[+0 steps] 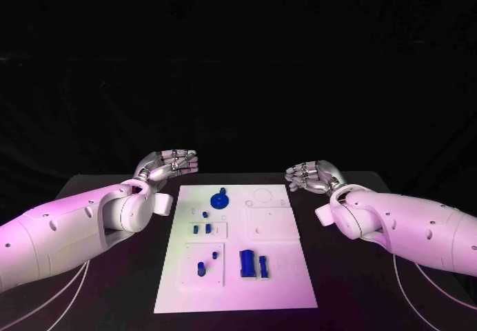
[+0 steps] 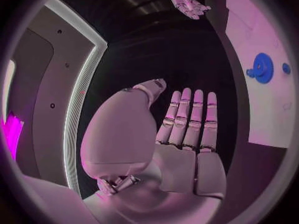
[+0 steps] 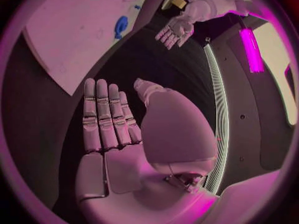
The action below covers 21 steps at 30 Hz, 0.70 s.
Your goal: Assemble the parts on the task board
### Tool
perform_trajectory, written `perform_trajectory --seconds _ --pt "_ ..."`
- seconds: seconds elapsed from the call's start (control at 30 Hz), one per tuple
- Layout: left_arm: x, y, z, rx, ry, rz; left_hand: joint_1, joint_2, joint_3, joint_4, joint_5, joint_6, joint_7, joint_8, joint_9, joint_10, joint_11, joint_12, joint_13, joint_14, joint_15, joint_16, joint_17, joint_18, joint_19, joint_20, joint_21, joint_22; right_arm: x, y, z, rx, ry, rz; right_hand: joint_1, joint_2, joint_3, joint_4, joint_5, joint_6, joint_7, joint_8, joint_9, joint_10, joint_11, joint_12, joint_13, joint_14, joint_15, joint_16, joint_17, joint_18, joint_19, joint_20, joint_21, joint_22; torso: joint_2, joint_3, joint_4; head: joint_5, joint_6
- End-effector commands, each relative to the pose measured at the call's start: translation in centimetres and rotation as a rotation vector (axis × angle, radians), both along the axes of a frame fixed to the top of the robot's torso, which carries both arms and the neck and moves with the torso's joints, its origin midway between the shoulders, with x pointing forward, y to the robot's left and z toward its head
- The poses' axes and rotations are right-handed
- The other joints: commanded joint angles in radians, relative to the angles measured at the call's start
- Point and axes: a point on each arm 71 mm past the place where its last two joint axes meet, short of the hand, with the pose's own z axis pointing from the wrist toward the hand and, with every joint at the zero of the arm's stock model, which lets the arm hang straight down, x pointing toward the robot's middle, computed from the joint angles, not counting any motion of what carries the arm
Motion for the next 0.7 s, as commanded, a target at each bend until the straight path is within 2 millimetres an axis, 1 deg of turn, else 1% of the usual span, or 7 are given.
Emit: perform_trajectory --seconds 0.03,0.1,0.13,0.37,0.4,0.47,0.7 --pt "0.6 0.7 -0.1 -0.054 -0.054 0.097 0.014 0.003 -0.011 0.001 0.0 -0.011 -0.002 -0.011 -0.007 -0.014 -0.006 -0.028 -0.002 -0.016 -0.003 -0.055 -0.018 -0.027 -0.001 0.006 -0.046 -0.035 0.9 0.2 0.1 0.217 0.002 0.04 -0.01 0.001 0.012 -0.024 -0.005 0.02 0.005 -0.021 -0.032 0.043 -0.002 -0.043 -0.116 0.035 0.002 -0.079 -0.059 0.008 0.025 0.006 -0.027 -0.108 -0.015 0.0078 0.0067 0.007 0.017" --pt "0.8 0.7 -0.2 -0.054 -0.057 0.109 0.018 0.006 -0.015 0.001 0.0 -0.009 -0.002 -0.013 -0.009 -0.013 -0.008 -0.038 -0.001 -0.015 -0.002 -0.075 -0.025 -0.031 0.005 0.006 -0.062 -0.048 1.3 0.4 0.2 0.222 -0.004 0.046 -0.014 0.006 0.017 -0.032 -0.003 0.024 0.006 -0.027 -0.042 0.045 0.002 -0.053 -0.151 0.045 0.003 -0.102 -0.077 0.005 0.004 0.011 -0.027 -0.152 -0.015 0.0107 0.0066 0.01 0.023" --pt "0.6 0.3 -0.5 -0.013 -0.014 0.048 -0.411 0.205 -0.47 -0.198 -0.228 -0.849 -0.161 -0.221 -0.252 -0.986 -0.168 -0.141 -0.064 -0.745 -0.155 -0.413 -0.174 -0.17 -0.645 -0.285 -0.244 -0.233 1.1 -0.4 0.0 0.081 0.002 -0.013 -0.406 0.167 -0.437 -0.22 -0.118 -0.855 -0.192 -0.18 -0.489 -0.28 -0.145 -0.12 -0.392 -0.934 -0.112 -0.413 -0.383 -0.178 -0.953 -0.215 -0.092 -0.771 -0.009 0.0044 0.0036 0.005 0.014" --pt "-0.1 -0.3 -0.7 -0.005 -0.014 0.068 -0.617 0.205 -0.47 -0.198 -0.228 -0.849 -0.161 -0.221 -0.252 -0.986 -0.168 -0.141 -0.064 -0.745 -0.155 -0.413 -0.174 -0.17 -0.645 -0.285 -0.244 -0.233 0.4 0.8 0.3 0.128 -0.013 -0.032 -0.615 0.167 -0.437 -0.22 -0.118 -0.855 -0.192 -0.18 -0.489 -1.027 -0.145 -0.12 -0.392 -0.934 -0.112 -0.413 -0.383 -0.178 -0.953 -0.215 -0.092 -0.771 -0.026 0.0145 0.0097 0.02 0.041" --pt "-0.4 -0.6 -0.7 -0.002 -0.014 0.076 -0.658 0.205 -0.47 -0.198 -0.228 -0.849 -0.161 -0.221 -0.252 -0.986 -0.168 -0.141 -0.064 -0.745 -0.155 -0.413 -0.174 -0.17 -0.645 -0.285 -0.244 -0.233 0.1 1.3 0.4 0.148 -0.018 -0.04 -1.347 0.167 -0.437 -0.22 -0.118 -0.855 -0.192 -0.18 -0.489 -1.027 -0.145 -0.12 -0.392 -0.934 -0.112 -0.413 -0.383 -0.178 -0.953 -0.215 -0.092 -0.771 -0.033 0.0187 0.0123 0.026 0.053" --pt "-0.9 -1.1 -0.8 0.004 -0.015 0.09 -1.387 0.205 -0.47 -0.198 -0.228 -0.849 -0.161 -0.221 -0.252 -0.986 -0.168 -0.141 -0.064 -0.745 -0.155 -0.413 -0.174 -0.17 -0.645 -0.285 -0.244 -0.233 -0.5 2.1 0.7 0.18 -0.026 -0.054 -1.347 0.167 -0.437 -0.22 -0.118 -0.855 -0.192 -0.18 -0.489 -1.027 -0.145 -0.12 -0.392 -0.934 -0.112 -0.413 -0.383 -0.178 -0.953 -0.215 -0.092 -0.771 -0.041 0.0236 0.0152 0.033 0.066" --pt "-3.6 -3.1 -1.0 0.033 -0.02 0.159 -1.387 0.205 -0.47 -0.198 -0.228 -0.849 -0.161 -0.221 -0.252 -0.986 -0.168 -0.141 -0.064 -0.745 -0.155 -0.413 -0.174 -0.17 -0.645 -0.285 -0.244 -0.233 -3.1 5.3 2.1 0.305 -0.045 -0.119 -1.347 0.167 -0.437 -0.22 -0.118 -0.855 -0.192 -0.18 -0.489 -1.027 -0.145 -0.12 -0.392 -0.934 -0.112 -0.413 -0.383 -0.178 -0.953 -0.215 -0.092 -0.771 -0.051 0.0297 0.0189 0.042 0.083"
